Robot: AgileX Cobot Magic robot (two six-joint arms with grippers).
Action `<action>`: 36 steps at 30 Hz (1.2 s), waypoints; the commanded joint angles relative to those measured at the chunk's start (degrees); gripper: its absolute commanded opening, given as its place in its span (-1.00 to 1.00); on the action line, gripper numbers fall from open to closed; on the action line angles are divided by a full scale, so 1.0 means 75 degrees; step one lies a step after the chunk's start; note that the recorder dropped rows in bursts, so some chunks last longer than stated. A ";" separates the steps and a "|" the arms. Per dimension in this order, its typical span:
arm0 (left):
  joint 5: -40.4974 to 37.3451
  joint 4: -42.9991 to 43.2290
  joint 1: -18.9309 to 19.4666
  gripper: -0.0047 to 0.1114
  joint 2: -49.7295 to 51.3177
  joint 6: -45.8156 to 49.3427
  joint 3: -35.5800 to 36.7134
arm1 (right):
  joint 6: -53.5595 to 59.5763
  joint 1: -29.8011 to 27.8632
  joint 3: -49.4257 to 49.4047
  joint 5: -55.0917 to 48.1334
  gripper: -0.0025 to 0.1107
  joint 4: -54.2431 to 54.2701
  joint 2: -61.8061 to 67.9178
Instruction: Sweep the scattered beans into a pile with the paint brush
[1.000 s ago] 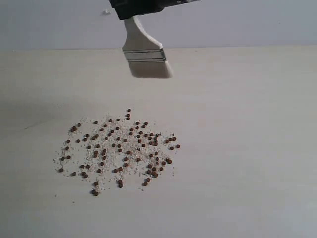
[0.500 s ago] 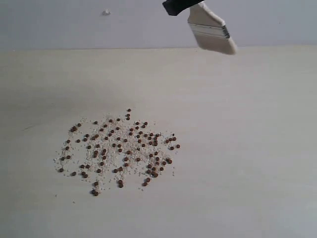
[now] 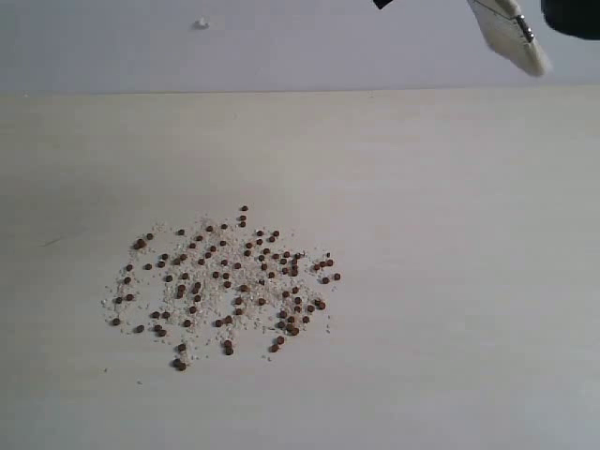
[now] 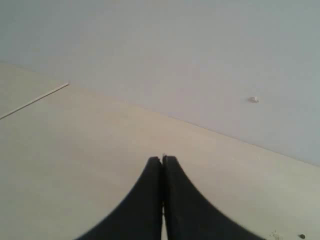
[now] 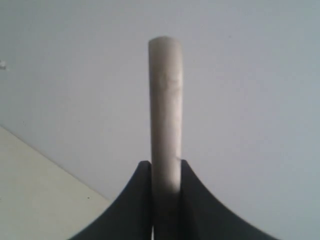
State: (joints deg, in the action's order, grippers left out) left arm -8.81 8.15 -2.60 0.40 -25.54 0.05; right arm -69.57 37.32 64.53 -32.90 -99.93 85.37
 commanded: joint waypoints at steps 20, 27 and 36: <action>-0.0039 -0.0033 -0.0050 -0.92 -0.0053 -0.0259 -0.0006 | -0.0657 0.0630 -0.0032 0.0664 -0.96 0.0693 -0.0085; -0.0039 -0.0033 -0.0050 -0.92 -0.0053 -0.0259 -0.0006 | 0.3493 0.0226 -0.0015 0.2703 -0.96 0.3456 -0.0069; -0.0039 -0.0033 -0.0050 -0.92 -0.0053 -0.0259 -0.0006 | 1.1700 -0.0723 -0.0107 0.3465 -0.96 1.1868 0.0392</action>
State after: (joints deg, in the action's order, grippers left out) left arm -9.00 8.03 -2.60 0.40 -27.04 0.05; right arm 15.61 34.34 64.04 -7.59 -18.80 87.56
